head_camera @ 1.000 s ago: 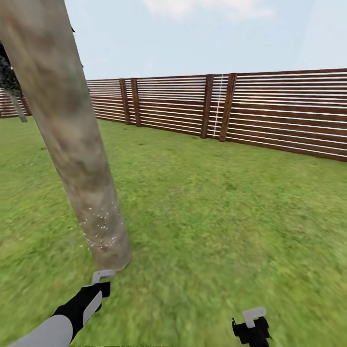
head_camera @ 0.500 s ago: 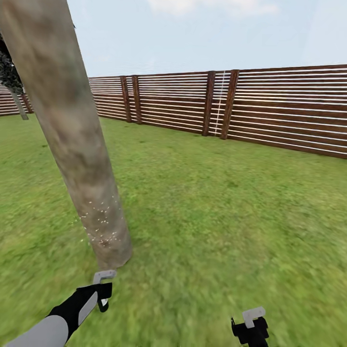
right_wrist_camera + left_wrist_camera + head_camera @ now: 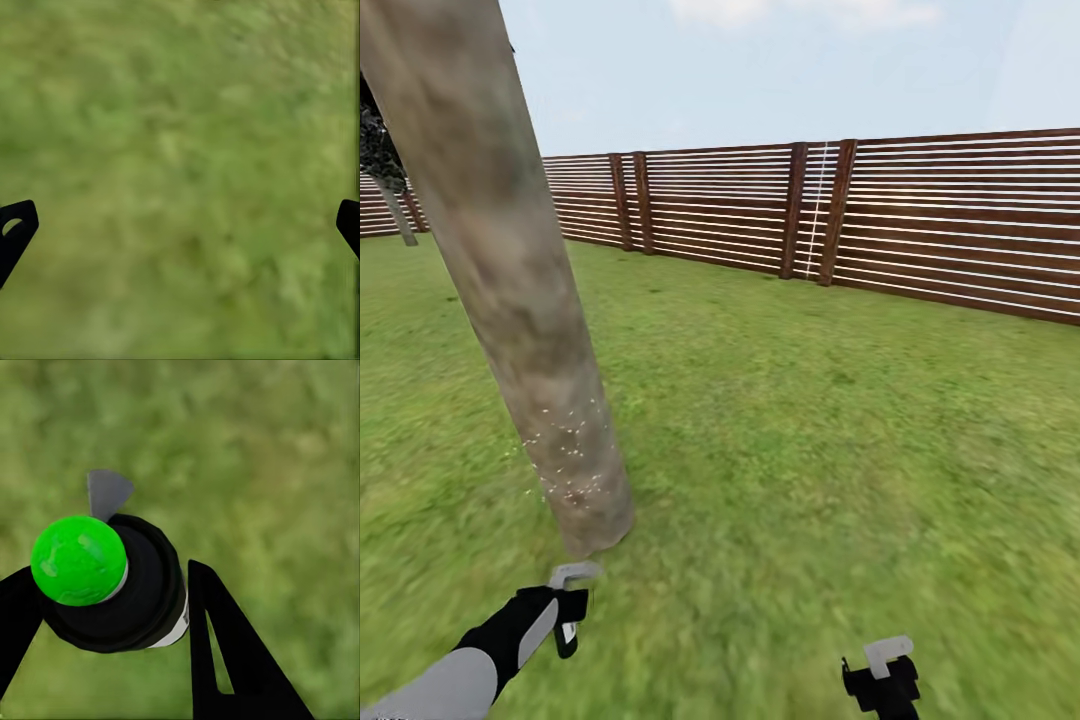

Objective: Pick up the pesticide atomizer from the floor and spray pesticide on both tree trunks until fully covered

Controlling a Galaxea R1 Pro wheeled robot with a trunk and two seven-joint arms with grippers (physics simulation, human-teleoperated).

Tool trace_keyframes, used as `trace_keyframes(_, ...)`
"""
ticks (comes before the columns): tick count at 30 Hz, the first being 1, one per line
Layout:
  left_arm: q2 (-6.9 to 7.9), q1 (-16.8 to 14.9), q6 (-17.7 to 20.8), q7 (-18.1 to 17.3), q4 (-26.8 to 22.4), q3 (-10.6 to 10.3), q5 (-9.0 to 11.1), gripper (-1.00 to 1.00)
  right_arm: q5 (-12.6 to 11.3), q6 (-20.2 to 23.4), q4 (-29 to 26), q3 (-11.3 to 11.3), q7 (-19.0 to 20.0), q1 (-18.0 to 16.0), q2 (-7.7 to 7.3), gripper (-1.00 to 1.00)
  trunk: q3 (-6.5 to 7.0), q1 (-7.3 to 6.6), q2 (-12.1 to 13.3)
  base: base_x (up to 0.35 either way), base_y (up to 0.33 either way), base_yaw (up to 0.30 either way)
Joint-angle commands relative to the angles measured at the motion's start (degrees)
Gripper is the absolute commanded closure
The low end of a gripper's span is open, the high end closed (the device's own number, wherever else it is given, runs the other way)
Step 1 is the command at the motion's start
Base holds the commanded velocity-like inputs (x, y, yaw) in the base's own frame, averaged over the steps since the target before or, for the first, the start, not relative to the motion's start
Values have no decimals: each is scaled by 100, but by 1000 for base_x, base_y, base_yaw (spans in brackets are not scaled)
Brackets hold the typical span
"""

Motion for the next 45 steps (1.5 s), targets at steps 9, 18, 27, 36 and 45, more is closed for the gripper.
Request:
trace_keyframes(9, 22, -108, 440, 67, -698, -26, 67, 100, 57, -7, 11, -16, -29, 5, -33, -100, -5, -1, -2, 93, -176, 0)
trace_keyframes(18, 229, -104, 461, 273, -762, -3, 107, 100, 65, -7, 29, -12, -29, 5, -24, -100, -5, -1, -2, -31, -273, 151)
trace_keyframes(27, 254, -57, 401, 351, -808, 4, 144, 100, 66, -7, 29, -11, -29, 5, -24, -100, -5, -1, -2, 176, -238, 166)
trace_keyframes(36, 228, -57, 399, 359, -806, -3, 137, 100, 69, -7, 30, -4, -29, 33, -24, -100, -5, -1, -2, 220, -205, 3)
trace_keyframes(45, 210, -57, 399, 368, -806, -3, 137, 100, 69, -7, 37, -3, -29, 41, -24, -100, -5, -1, -2, 161, -236, 244)
